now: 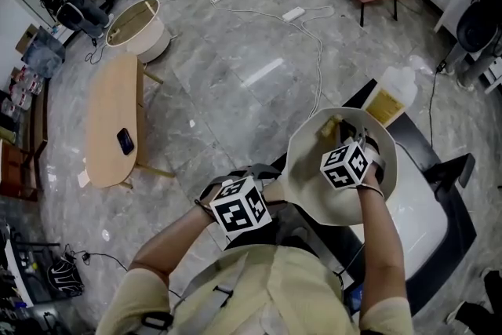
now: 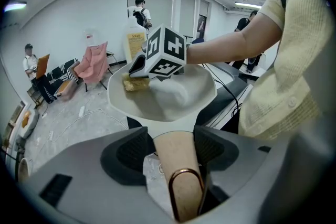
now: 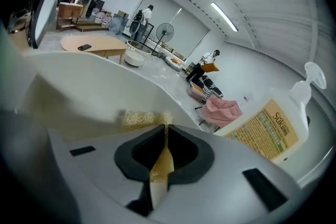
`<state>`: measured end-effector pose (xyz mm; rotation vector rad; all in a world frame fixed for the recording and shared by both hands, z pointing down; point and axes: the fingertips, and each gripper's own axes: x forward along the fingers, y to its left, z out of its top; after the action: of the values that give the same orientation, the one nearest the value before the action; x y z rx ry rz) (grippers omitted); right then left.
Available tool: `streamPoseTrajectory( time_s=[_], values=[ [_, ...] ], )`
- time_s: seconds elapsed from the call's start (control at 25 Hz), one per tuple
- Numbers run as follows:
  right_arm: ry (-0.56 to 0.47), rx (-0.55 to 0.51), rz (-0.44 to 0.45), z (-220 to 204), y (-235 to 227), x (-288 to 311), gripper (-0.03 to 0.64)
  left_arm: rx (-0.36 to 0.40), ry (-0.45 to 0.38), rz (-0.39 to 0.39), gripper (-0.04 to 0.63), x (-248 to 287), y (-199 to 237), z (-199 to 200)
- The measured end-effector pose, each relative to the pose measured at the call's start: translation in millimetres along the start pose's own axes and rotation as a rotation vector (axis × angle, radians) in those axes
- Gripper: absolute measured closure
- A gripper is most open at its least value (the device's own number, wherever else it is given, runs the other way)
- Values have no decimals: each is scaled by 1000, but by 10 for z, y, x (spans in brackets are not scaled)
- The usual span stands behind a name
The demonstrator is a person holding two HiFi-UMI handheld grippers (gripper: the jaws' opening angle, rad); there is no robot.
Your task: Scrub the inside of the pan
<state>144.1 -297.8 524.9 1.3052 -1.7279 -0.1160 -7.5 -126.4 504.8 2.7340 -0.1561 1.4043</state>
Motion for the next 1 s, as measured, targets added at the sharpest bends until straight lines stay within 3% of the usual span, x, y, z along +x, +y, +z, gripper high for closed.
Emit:
streamPoseTrajectory(
  time_s=[0.2,0.6,1.0],
  values=[
    [84,-51,-75,-182,-178,-37,583,-1,-4,0,311,-8,0,-1],
    [311,-266,-192,-538,-514,-220,583,-1,-4,3,313,-8,1,0],
    [521,-404,-99,-960,-359,-405,584,-5,-19,15,319,-20,-10,-10]
  ],
)
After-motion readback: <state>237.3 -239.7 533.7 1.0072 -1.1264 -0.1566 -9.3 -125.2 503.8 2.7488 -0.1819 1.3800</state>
